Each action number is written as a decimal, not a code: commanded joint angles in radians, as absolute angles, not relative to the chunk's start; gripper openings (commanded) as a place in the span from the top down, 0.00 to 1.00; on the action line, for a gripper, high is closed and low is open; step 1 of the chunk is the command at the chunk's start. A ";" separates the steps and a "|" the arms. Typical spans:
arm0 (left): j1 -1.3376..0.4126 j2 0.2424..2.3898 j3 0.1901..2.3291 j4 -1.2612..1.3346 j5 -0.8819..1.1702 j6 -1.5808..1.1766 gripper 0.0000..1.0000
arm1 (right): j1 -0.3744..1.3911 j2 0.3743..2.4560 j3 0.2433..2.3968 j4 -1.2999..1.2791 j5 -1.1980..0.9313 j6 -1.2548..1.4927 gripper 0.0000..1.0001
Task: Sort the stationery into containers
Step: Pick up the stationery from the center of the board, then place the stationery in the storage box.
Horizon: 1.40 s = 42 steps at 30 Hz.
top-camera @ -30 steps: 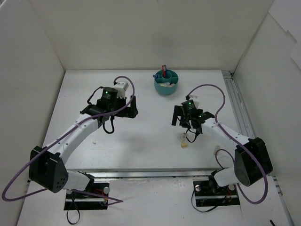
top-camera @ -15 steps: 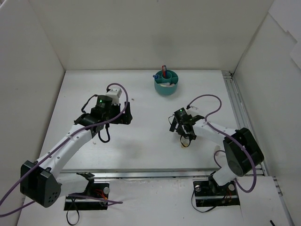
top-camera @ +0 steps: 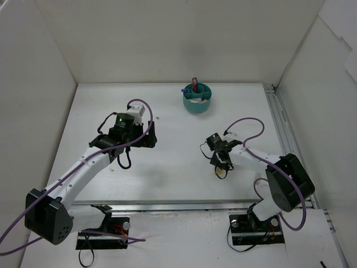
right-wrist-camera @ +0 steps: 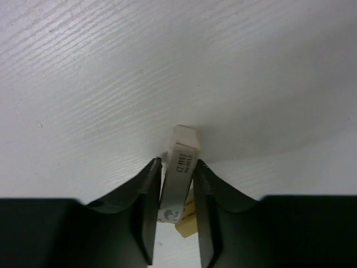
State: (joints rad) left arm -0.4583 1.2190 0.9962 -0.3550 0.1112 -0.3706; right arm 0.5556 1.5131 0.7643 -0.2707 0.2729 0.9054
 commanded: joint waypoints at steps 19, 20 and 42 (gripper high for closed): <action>-0.428 1.167 1.029 -0.339 0.041 -0.387 0.00 | 0.437 1.625 1.280 0.124 0.463 0.388 1.00; -0.414 1.170 1.035 -0.342 0.038 -0.387 0.00 | 0.419 1.655 1.316 0.129 0.454 0.382 1.00; -0.290 1.250 1.100 -0.368 0.083 -0.377 0.00 | 0.336 2.212 1.904 0.141 0.304 0.632 0.93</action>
State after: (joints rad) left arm -0.2996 1.2591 1.0454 -0.3882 0.0742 -0.3786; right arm 0.3344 2.2311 1.8450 0.0826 0.2798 0.5602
